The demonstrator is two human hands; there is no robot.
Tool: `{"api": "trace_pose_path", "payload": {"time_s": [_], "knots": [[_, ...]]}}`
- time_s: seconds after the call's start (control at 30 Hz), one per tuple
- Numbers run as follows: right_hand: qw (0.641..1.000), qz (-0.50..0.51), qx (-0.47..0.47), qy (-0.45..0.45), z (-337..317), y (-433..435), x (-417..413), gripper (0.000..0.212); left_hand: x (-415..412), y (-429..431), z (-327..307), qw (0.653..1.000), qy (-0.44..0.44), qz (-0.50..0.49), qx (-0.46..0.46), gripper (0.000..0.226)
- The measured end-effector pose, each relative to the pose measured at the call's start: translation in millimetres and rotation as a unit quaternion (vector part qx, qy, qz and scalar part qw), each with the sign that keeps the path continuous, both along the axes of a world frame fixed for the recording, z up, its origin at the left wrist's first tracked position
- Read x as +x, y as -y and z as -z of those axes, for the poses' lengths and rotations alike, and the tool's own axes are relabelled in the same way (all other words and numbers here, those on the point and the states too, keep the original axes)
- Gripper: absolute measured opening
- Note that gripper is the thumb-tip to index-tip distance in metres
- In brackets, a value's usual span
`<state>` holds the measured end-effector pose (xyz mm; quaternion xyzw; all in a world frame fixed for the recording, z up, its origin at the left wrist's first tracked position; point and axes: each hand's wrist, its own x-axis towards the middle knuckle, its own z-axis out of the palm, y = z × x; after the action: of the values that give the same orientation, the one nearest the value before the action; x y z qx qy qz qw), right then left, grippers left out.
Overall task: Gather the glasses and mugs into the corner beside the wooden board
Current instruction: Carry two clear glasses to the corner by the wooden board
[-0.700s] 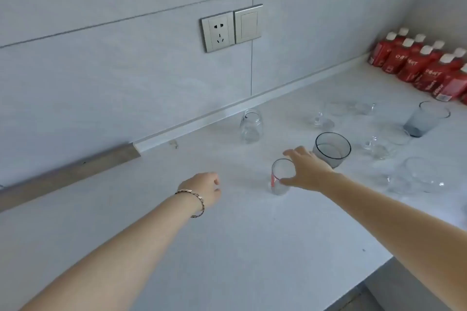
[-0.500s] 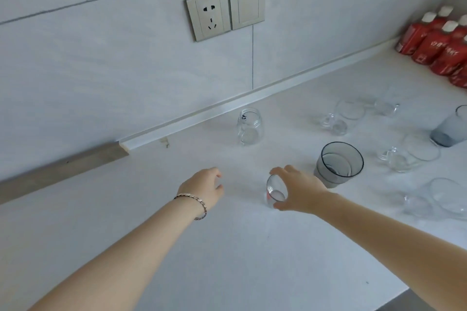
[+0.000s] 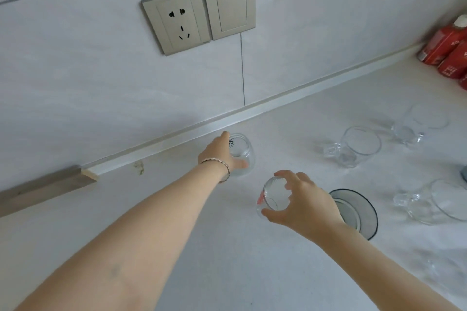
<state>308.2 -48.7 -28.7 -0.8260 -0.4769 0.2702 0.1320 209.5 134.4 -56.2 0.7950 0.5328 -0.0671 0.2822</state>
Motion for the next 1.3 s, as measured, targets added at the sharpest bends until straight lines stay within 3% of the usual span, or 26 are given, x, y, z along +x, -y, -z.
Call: {"api": "trace_pose_path", "payload": {"time_s": [0.1,0.27,0.47,0.6,0.83,0.97,1.13,1.3], "knots": [[1.000,-0.003,-0.012,0.006,0,-6,-1,0.076,-9,8,9,0.996,0.075,-0.029,0.036,0.062],[0.999,-0.012,-0.044,0.021,3,-2,-17,0.078,-51,38,22,0.984,0.157,0.008,0.086,0.059],[0.995,-0.060,-0.057,0.052,-8,-2,-69,0.077,-154,86,14,0.963,0.255,-0.073,0.052,0.047],[0.989,-0.113,-0.061,0.068,-15,-13,-131,0.075,-255,112,11,0.935,0.313,-0.166,0.038,0.057],[0.980,-0.184,-0.052,0.063,-20,-48,-288,0.074,-457,101,0,0.904,0.300,-0.291,0.094,0.053],[0.980,-0.189,-0.041,0.038,-21,-76,-379,0.075,-555,63,-6,0.863,0.296,-0.390,0.124,0.044],[0.980,-0.199,-0.023,0.005,-17,-114,-465,0.084,-641,-8,-7,0.823,0.266,-0.472,0.169,0.043],[0.980,-0.198,-0.003,-0.032,-4,-157,-526,0.080,-693,-71,-2,0.808,0.246,-0.498,0.197,0.038]]}}
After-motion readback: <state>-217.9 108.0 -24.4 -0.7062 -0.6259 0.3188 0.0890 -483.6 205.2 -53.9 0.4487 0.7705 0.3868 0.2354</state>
